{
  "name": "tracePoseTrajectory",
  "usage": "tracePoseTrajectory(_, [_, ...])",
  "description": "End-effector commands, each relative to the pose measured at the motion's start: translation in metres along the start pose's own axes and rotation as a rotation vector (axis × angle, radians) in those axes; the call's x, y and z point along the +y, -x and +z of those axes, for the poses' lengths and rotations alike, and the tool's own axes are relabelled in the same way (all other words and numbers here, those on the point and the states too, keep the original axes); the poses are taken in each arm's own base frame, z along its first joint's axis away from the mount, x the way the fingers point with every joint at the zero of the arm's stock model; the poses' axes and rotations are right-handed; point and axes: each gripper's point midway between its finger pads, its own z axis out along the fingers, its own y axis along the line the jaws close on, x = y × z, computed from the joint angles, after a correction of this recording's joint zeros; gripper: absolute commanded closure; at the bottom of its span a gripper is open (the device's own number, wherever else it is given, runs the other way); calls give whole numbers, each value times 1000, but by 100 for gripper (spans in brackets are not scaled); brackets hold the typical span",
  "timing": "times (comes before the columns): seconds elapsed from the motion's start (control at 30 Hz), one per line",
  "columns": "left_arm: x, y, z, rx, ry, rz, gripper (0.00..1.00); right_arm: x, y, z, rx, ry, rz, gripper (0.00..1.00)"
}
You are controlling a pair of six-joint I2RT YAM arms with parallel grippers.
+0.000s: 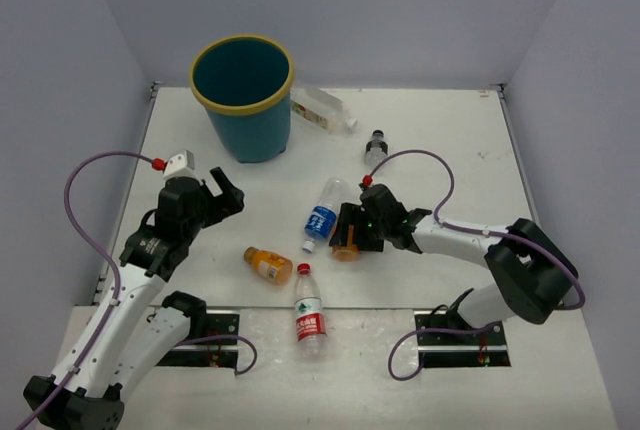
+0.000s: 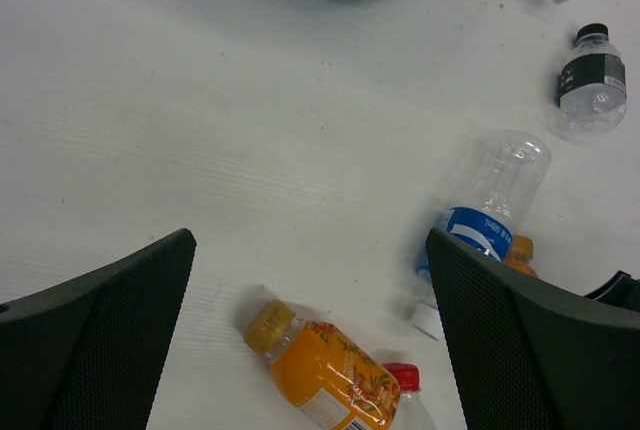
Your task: Put the plastic bottles in the bin
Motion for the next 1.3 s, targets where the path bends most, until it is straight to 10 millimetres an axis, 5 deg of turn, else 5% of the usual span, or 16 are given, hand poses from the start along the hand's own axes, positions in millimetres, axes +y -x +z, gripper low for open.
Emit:
tracePoseTrajectory(0.0, [-9, 9, 2, -40, -38, -26, 0, 14, 2, 3, -18, 64, 78, 32])
tracePoseTrajectory(0.13, [-5, 4, 5, -22, -22, -23, 0, 13, 6, -7, -56, 69, 68, 63])
tracePoseTrajectory(0.33, [-5, -6, 12, 8, -27, -14, 0, 19, 31, -46, -192, 55, 10, 70])
tracePoseTrajectory(0.47, [-3, -14, 17, 46, -14, -12, 0, 40, 64, -87, -333, 70, -58, 70])
tracePoseTrajectory(0.73, [4, -19, 18, 53, 11, -16, 0, 140, 152, -167, -572, 223, -272, 70])
tracePoseTrajectory(0.87, [9, -18, 16, 44, 30, 10, 0, 191, 189, -186, -641, 295, -384, 74])
tracePoseTrajectory(1.27, [7, -19, 16, 54, 23, 12, 0, 286, 280, -179, -740, 333, -497, 72])
